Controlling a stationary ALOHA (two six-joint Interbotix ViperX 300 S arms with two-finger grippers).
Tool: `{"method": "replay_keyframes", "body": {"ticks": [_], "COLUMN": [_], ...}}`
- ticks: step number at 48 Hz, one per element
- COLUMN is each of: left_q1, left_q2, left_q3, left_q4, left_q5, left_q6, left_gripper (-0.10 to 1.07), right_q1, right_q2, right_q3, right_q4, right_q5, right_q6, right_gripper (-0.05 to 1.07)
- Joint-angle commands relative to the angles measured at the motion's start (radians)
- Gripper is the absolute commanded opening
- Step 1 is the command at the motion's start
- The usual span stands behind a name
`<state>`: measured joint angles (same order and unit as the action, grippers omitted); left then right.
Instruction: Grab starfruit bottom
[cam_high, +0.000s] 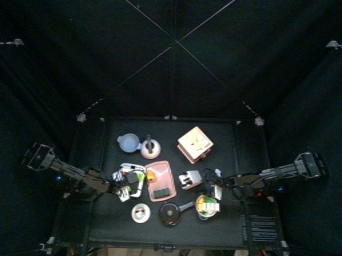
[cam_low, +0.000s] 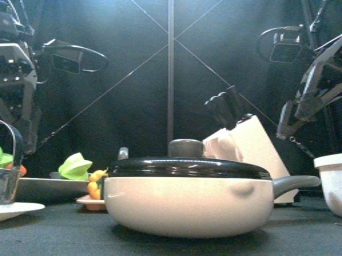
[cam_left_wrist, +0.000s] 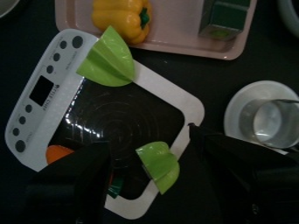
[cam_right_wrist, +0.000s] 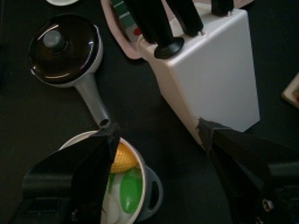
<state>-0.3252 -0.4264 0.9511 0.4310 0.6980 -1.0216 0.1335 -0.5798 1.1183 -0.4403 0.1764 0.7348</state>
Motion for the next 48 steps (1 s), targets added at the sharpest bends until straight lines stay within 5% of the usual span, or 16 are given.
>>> {"method": "replay_keyframes", "body": {"ticks": [1, 21, 48], "left_q1": [-0.005, -0.038, -0.046], "left_q2": [-0.026, 0.011, 0.084], "left_q3": [-0.032, -0.023, -0.006], "left_q4": [-0.021, -0.173, -0.173], "left_q5": [0.009, 0.032, 0.032], "left_q6": [0.0, -0.003, -0.005], "left_gripper": [0.96, 0.96, 0.95], "right_q1": [-0.002, -0.002, -0.002], "right_q2": [-0.002, 0.0, 0.005], "right_q3": [-0.011, -0.014, -0.015], "right_q4": [0.002, 0.002, -0.002], "right_q5": [-0.009, -0.011, -0.012], "right_q6": [0.002, 0.002, 0.002], "right_gripper": [1.0, 1.0, 1.0]}}
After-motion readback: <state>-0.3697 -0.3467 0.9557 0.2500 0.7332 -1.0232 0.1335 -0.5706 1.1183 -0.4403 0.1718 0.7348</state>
